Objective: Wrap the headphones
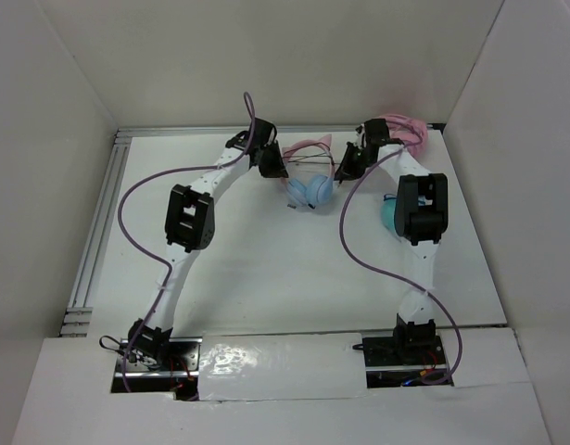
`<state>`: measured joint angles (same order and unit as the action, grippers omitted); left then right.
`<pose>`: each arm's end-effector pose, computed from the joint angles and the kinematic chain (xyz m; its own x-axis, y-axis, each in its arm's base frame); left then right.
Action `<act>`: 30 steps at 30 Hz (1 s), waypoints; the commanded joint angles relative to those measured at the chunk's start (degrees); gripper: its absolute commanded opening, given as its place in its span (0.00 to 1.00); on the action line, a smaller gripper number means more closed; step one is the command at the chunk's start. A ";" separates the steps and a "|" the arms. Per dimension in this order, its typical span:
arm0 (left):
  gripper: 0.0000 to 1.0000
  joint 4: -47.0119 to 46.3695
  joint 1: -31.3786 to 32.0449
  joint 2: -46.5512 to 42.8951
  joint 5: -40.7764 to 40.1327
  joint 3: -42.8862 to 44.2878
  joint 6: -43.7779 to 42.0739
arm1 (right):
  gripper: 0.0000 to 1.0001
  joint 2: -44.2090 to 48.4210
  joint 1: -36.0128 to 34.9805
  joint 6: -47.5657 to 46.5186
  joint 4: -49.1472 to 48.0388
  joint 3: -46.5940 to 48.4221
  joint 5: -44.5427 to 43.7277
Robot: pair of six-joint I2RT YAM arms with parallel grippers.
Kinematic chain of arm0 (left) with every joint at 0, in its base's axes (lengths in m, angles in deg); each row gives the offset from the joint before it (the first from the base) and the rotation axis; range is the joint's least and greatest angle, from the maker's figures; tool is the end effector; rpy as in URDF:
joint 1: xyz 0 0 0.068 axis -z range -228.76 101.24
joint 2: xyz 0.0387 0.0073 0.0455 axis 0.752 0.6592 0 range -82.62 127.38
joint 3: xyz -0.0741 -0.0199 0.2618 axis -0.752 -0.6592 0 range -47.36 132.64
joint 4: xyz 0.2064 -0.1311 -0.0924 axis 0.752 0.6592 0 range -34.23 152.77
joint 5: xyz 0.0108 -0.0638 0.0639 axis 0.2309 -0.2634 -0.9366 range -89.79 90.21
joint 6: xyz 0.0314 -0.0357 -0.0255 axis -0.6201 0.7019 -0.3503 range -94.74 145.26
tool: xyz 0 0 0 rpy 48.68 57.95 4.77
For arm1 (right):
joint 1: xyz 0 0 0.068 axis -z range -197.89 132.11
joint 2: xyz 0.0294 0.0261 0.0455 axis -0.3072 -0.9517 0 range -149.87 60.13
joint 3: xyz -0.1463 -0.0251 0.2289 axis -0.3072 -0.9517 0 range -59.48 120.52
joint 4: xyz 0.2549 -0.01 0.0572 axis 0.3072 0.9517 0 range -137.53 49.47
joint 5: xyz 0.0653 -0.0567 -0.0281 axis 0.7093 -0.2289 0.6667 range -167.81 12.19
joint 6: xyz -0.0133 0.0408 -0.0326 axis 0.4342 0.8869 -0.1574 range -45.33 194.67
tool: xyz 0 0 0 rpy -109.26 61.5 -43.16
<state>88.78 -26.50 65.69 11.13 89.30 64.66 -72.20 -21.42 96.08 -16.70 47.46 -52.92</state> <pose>0.5288 -0.2239 0.1849 -0.8179 -0.3386 -0.4651 -0.0291 0.8318 -0.5543 0.5020 0.0459 0.1696 -0.8781 0.2775 -0.3899 0.0334 0.8483 0.5285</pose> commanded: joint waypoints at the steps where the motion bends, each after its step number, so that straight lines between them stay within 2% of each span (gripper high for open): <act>1: 0.03 1.44 -4.51 -0.39 -6.52 1.24 1.21 | 0.06 -1.00 3.09 -1.28 3.19 3.37 -2.39; 2: 0.07 1.35 -4.25 -0.30 -6.26 1.50 0.86 | 0.08 -1.08 3.09 -1.54 3.18 3.54 -1.78; 5: 0.09 0.74 -4.24 -0.39 -6.43 0.98 0.94 | 0.08 -1.00 3.09 -1.72 3.45 3.72 -1.77; 7: 0.02 1.00 -4.15 -0.13 -6.78 1.24 1.21 | 0.07 -1.00 2.83 -1.90 3.80 3.98 -1.86; 10: 0.00 2.66 -5.91 -0.91 -6.96 1.06 1.56 | 0.06 -1.26 0.99 -2.95 5.03 5.65 -3.43; 20: 0.00 7.33 -14.61 -4.43 -10.65 -2.62 0.16 | 0.09 -10.48 -5.70 0.21 11.10 24.10 -1.25; 27: 0.00 8.65 -14.97 -4.61 -13.81 -1.83 -1.95 | 0.13 -11.98 -7.81 -0.32 8.28 22.62 -1.07; 30: 0.06 8.47 -15.14 -4.52 -13.47 -2.10 -2.48 | 0.15 -12.42 -7.98 -0.05 7.76 22.88 -0.45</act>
<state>96.39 -38.44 64.83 6.89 87.00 64.02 -84.20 -32.11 96.32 -10.91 69.38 -50.30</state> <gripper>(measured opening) 0.139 0.140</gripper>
